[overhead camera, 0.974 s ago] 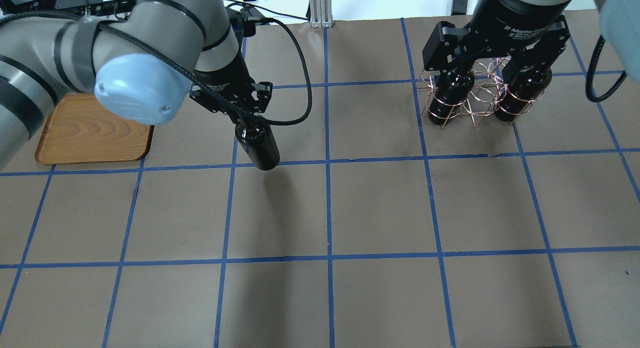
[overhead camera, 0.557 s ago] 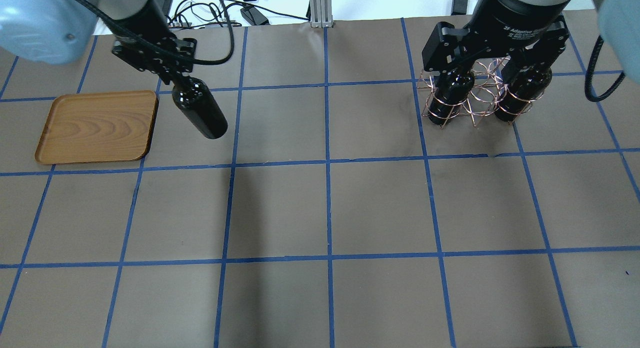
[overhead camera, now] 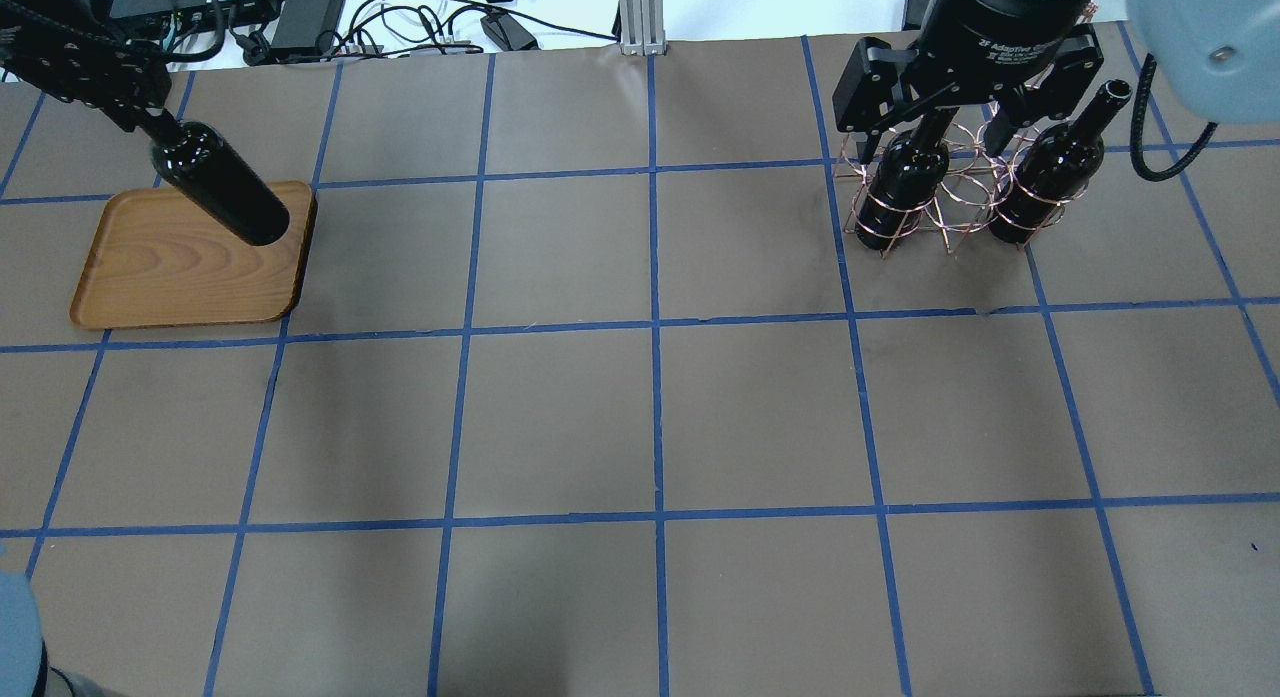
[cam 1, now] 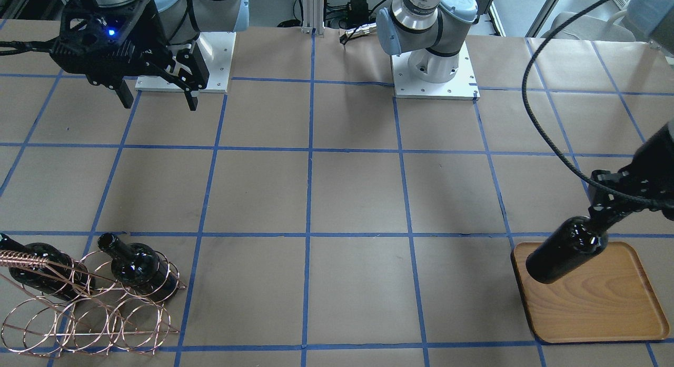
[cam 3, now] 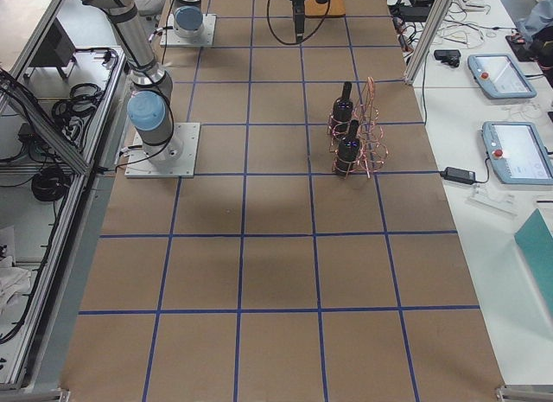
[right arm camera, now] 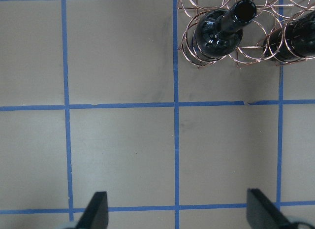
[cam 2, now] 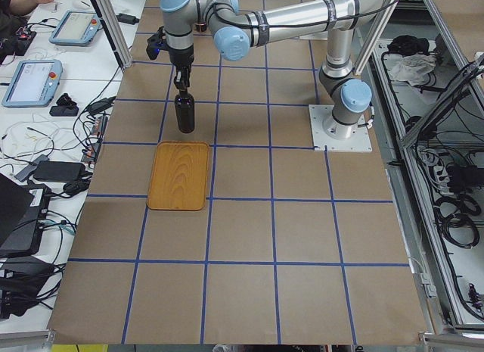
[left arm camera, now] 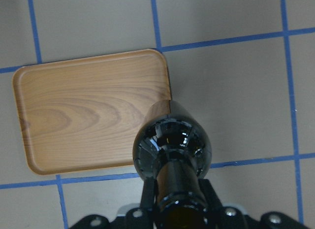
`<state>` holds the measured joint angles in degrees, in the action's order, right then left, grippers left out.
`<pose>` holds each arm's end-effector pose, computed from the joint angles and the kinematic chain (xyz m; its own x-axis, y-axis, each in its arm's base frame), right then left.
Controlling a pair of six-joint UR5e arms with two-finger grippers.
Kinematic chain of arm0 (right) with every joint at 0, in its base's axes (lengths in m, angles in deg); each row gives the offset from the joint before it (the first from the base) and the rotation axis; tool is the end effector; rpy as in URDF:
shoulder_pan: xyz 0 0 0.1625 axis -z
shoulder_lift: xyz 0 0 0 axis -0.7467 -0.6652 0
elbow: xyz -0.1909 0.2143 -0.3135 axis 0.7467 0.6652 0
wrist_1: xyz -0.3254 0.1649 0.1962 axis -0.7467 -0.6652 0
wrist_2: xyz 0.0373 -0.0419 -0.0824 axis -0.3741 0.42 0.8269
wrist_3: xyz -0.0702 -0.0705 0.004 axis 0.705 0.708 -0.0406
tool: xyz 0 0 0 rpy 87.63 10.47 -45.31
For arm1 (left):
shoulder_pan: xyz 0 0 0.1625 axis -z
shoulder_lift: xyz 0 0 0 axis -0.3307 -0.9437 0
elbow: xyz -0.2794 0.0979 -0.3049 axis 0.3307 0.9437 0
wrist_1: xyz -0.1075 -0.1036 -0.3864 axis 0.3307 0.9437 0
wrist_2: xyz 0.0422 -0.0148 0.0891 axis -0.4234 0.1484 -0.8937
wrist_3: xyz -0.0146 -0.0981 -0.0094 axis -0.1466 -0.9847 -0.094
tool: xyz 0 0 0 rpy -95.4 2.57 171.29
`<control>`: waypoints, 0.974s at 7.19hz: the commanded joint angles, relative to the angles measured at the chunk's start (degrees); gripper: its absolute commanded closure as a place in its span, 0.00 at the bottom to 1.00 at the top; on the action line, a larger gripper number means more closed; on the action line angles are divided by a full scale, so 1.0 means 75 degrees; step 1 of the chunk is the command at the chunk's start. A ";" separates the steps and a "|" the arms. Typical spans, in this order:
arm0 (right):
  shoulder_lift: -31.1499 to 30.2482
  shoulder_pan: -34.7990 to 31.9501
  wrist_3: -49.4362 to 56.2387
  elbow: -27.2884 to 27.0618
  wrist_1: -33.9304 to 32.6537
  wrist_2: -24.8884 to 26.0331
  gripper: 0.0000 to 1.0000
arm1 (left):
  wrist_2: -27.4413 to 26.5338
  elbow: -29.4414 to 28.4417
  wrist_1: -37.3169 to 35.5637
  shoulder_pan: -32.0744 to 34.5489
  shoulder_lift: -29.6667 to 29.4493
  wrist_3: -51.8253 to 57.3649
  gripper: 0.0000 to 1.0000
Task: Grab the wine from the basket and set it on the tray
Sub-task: 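Lift the bottle with the left gripper and lay it onto the wooden tray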
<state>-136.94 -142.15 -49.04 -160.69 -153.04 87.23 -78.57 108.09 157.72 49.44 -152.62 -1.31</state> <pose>0.1643 -0.4924 0.5399 -0.9998 0.0116 0.0169 0.0100 0.9959 -0.0899 0.1025 -0.6282 0.4748 -0.9932 0.1051 -0.0498 0.1085 0.9916 -0.0707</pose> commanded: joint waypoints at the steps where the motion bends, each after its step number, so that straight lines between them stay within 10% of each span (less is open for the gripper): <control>1: 0.0180 0.0160 0.0001 0.0210 -0.0008 -0.0007 0.00 | -0.0318 -0.0404 -0.0124 -0.0702 -0.0607 0.0932 1.00; 7: 0.0168 0.0173 -0.0046 0.0176 0.0015 -0.0019 0.00 | -0.0251 -0.0499 -0.0816 -0.1010 -0.1430 0.1196 1.00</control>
<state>-135.61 -140.86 -49.38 -159.30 -152.93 87.13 -80.45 104.36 152.14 41.89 -162.89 7.69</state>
